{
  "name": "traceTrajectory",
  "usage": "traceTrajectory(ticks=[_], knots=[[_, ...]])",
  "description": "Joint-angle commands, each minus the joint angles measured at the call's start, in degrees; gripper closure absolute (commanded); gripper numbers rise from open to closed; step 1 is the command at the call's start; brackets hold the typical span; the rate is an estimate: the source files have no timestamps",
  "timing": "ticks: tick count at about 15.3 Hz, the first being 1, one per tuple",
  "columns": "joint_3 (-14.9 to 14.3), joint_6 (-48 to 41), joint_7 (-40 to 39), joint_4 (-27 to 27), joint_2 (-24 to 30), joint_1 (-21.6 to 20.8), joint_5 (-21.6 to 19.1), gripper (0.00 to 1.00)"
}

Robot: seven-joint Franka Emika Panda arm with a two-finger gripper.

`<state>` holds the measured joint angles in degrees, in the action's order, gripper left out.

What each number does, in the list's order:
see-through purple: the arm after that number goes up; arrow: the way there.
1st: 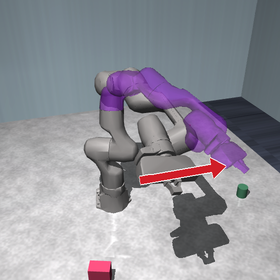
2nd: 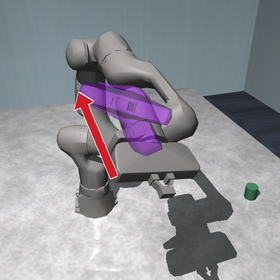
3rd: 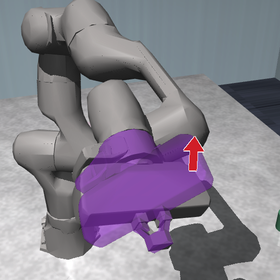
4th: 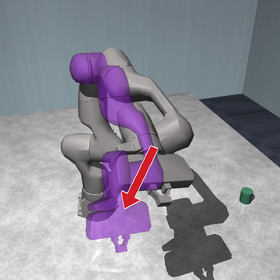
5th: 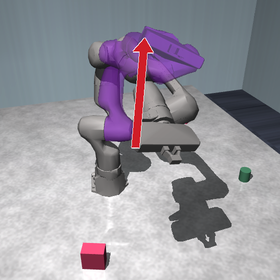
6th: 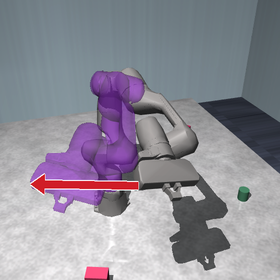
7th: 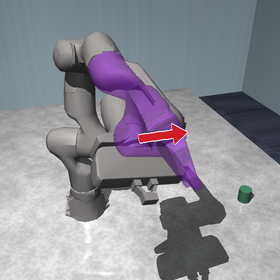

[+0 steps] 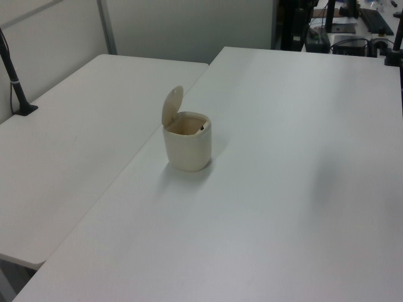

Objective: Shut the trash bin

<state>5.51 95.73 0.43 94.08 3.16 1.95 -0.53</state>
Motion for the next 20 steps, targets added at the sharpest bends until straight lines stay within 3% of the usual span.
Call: traceTrajectory(ticks=[1,14,20], knots=[[-0.15,-0.98,-1.13,1.37,1.15,-0.28,-1.14,0.0],[-0.15,-0.72,-1.13,1.28,0.8,-0.11,-1.23,0.0],[-0.15,-0.63,-7.19,-0.91,-2.71,-0.02,-1.49,0.0]])
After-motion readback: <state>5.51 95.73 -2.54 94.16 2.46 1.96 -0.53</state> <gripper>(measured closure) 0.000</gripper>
